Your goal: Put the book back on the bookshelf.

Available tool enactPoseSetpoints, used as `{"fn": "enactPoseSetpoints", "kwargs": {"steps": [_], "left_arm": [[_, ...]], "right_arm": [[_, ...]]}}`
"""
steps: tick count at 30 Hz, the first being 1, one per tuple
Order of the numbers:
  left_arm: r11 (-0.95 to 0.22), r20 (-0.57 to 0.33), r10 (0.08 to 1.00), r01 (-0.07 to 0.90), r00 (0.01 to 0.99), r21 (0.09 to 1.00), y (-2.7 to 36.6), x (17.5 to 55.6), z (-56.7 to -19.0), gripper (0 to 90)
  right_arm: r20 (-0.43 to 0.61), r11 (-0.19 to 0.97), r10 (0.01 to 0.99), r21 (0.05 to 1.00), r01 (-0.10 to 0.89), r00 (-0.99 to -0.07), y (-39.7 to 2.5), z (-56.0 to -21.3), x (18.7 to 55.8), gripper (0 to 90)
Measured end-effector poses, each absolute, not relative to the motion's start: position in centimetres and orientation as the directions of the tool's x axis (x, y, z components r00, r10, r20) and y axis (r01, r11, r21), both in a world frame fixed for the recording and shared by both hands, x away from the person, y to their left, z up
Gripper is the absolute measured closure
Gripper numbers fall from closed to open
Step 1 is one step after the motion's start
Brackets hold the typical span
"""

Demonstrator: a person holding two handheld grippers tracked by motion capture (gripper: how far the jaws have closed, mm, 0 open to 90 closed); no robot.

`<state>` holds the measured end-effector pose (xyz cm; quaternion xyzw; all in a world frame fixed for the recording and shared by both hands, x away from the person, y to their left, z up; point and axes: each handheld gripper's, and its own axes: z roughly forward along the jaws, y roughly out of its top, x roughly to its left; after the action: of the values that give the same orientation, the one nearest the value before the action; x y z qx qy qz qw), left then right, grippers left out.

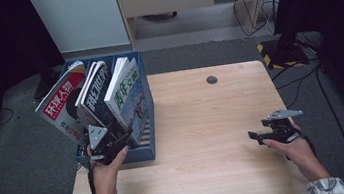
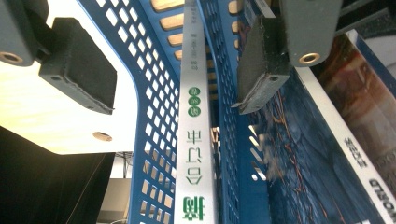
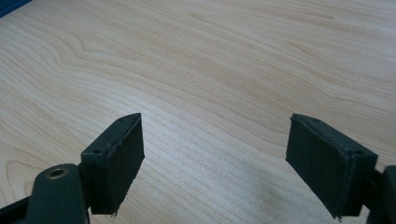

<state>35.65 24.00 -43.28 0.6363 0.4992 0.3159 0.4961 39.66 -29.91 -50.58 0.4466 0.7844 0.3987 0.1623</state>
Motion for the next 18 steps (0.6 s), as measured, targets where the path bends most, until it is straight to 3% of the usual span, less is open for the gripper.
{"fn": "enactPoseSetpoints", "kwargs": {"steps": [18], "left_arm": [[-0.053,-0.069,0.934,0.326,0.352,0.944,22.2,35.1,-43.3,28.2]], "right_arm": [[0.101,0.284,0.832,0.768,0.574,-0.546,-30.0,-50.6,39.7,18.0]]}}
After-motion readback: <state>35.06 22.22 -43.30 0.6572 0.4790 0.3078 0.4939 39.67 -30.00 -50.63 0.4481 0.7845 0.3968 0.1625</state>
